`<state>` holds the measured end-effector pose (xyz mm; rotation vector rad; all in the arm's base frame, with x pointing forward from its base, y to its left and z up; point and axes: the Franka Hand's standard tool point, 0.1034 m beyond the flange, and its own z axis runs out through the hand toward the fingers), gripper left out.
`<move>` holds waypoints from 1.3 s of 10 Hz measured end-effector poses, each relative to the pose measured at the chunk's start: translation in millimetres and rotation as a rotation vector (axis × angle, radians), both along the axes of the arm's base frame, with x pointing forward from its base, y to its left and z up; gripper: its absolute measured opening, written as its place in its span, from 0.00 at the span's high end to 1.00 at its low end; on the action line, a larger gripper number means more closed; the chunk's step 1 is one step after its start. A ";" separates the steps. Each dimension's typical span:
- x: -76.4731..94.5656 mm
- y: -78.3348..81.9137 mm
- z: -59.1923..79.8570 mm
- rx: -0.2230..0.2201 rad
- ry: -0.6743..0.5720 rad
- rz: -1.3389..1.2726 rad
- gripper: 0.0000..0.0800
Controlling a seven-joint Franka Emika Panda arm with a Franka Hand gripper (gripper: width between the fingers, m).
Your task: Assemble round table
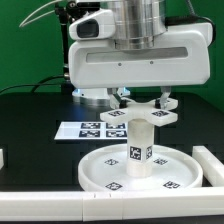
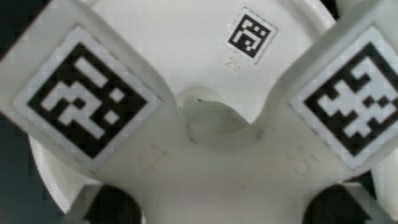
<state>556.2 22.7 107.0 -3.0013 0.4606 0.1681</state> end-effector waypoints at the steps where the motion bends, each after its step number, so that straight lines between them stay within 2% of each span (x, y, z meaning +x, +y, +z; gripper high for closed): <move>1: -1.4 2.1 -0.4 -0.008 -0.009 -0.056 0.44; 5: -1.8 7.7 -1.0 -0.003 -0.019 -0.521 0.44; 13: -1.5 7.9 -1.5 -0.015 0.044 -0.965 0.44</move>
Offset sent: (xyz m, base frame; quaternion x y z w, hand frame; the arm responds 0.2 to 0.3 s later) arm -0.0113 0.0111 -0.0045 0.0410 0.0207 0.3129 0.9487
